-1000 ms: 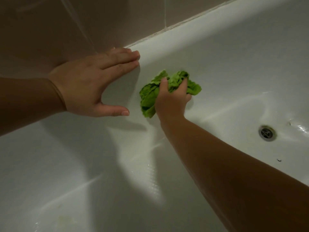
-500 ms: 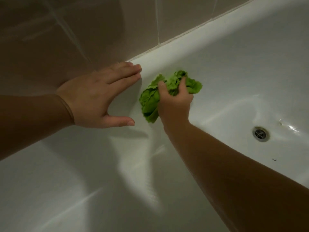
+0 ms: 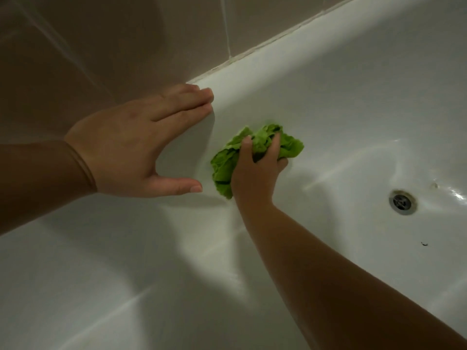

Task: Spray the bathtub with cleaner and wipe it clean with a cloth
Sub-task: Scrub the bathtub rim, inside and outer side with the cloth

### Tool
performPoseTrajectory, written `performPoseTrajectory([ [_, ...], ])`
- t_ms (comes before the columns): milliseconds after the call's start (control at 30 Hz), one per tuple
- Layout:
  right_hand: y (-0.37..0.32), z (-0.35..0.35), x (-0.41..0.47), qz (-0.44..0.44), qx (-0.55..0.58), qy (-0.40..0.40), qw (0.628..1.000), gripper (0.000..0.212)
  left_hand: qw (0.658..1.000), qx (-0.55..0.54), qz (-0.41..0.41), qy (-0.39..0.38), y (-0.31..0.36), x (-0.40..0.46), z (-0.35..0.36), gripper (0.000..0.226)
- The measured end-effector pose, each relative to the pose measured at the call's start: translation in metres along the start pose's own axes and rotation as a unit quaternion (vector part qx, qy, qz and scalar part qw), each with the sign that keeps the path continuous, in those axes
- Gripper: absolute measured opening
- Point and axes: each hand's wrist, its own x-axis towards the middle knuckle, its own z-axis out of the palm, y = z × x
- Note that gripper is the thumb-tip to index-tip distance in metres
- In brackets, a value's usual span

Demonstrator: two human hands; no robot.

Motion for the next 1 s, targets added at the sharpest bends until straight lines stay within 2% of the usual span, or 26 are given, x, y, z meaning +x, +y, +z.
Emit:
performPoseTrajectory([
  [67,0.008,-0.003,0.016,-0.014,-0.002,0.035,0.999,0.069,1.000,0.003,-0.004,-0.001,0.000,0.002,0.001,0.105],
  [133,0.024,-0.003,0.023,0.047,0.001,0.042,0.998,0.068,1.000,0.000,-0.003,-0.001,0.000,0.004,0.001,0.105],
  [233,0.043,-0.001,0.009,0.138,-0.002,-0.022,0.990,0.071,1.000,-0.004,0.001,0.003,0.000,0.008,0.002,0.105],
  [333,0.043,0.000,-0.001,0.129,0.008,-0.059,0.990,0.072,1.000,-0.006,0.008,0.009,-0.001,0.012,0.003,0.104],
  [467,0.043,-0.001,0.030,0.054,-0.011,0.045,0.997,0.068,1.000,-0.007,0.013,0.010,0.000,0.016,0.004,0.104],
  [533,0.058,-0.002,0.043,0.091,-0.013,0.060,0.994,0.067,1.000,-0.006,0.014,0.009,-0.001,0.018,0.005,0.104],
  [633,0.084,0.005,0.030,0.215,0.000,-0.005,0.976,0.069,1.000,-0.010,0.015,0.010,-0.002,0.020,0.005,0.104],
  [700,0.088,0.012,0.014,0.238,0.040,-0.060,0.969,0.078,1.000,-0.015,0.016,0.012,-0.002,0.021,0.005,0.104],
  [767,0.080,0.010,0.014,0.214,0.058,-0.061,0.973,0.078,1.000,-0.016,0.016,0.016,-0.001,0.023,0.006,0.104],
  [900,0.085,-0.014,0.054,0.133,-0.027,0.017,0.991,0.069,1.000,-0.017,0.012,0.018,-0.001,0.025,0.008,0.104],
  [1000,0.102,-0.022,0.057,0.144,-0.105,0.023,0.984,0.070,1.000,-0.012,0.011,0.021,0.000,0.027,0.008,0.103],
])
